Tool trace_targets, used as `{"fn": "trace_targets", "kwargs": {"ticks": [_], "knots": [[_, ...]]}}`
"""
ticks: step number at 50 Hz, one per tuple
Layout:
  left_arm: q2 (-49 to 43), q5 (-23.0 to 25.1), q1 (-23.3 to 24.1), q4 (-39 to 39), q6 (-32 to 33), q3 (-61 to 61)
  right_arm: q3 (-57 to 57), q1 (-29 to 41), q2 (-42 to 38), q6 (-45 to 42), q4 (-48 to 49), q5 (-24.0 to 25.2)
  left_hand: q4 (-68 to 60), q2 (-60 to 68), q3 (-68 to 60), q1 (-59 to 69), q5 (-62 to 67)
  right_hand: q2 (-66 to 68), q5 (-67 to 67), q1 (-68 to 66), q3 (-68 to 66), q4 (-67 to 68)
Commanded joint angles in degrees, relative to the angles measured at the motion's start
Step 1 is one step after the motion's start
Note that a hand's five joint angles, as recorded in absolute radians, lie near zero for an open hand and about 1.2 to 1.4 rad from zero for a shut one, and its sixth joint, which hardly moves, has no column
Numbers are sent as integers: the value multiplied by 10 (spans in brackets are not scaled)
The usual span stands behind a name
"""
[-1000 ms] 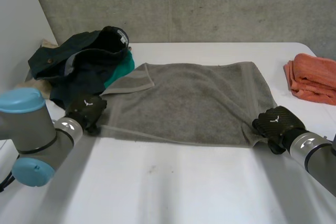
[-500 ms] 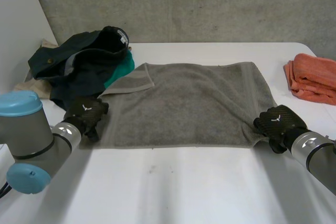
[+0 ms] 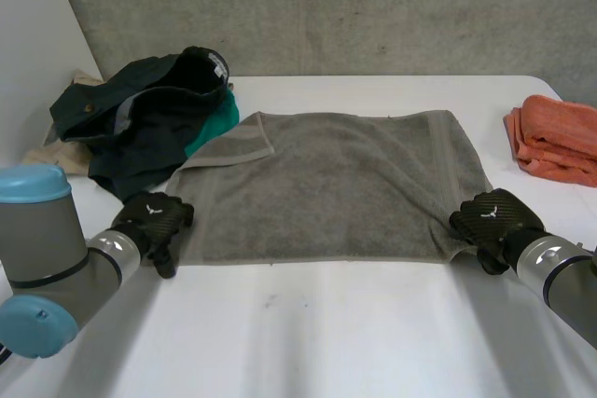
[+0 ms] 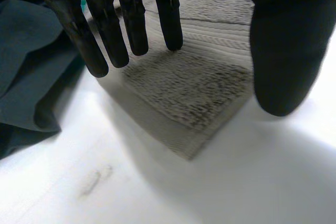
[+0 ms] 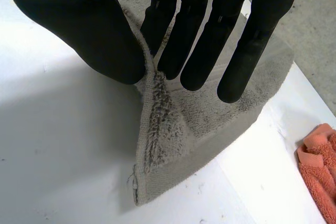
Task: Fold the laundry.
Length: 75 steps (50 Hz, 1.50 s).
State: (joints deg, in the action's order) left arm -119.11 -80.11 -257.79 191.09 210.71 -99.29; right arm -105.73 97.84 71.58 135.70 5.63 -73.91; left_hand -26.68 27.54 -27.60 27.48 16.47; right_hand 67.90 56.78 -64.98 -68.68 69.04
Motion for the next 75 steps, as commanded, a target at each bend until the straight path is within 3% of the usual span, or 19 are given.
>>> {"fn": "trace_targets", "kwargs": {"ticks": [1,23,36,43,75], "knots": [[-18,0,-6,18,1,29,-3,0,0,0,1,0,-42,34,-33,34,44,121,132,-150,-113,110],[-88,-3,6,19,1,122,-9,-1,-2,-1,1,0,-120,111,-110,112,122,121,132,-150,-113,110],[15,0,1,9,-6,28,-10,0,-2,-1,1,0,-86,77,-77,78,88,121,132,-150,-113,110],[27,0,3,8,-4,-10,-10,0,-2,-1,1,0,-86,77,-77,78,88,121,132,-150,-113,110],[-74,5,7,17,-5,117,-11,-1,-2,-1,1,0,-126,118,-117,118,128,121,132,-150,-113,110]]}}
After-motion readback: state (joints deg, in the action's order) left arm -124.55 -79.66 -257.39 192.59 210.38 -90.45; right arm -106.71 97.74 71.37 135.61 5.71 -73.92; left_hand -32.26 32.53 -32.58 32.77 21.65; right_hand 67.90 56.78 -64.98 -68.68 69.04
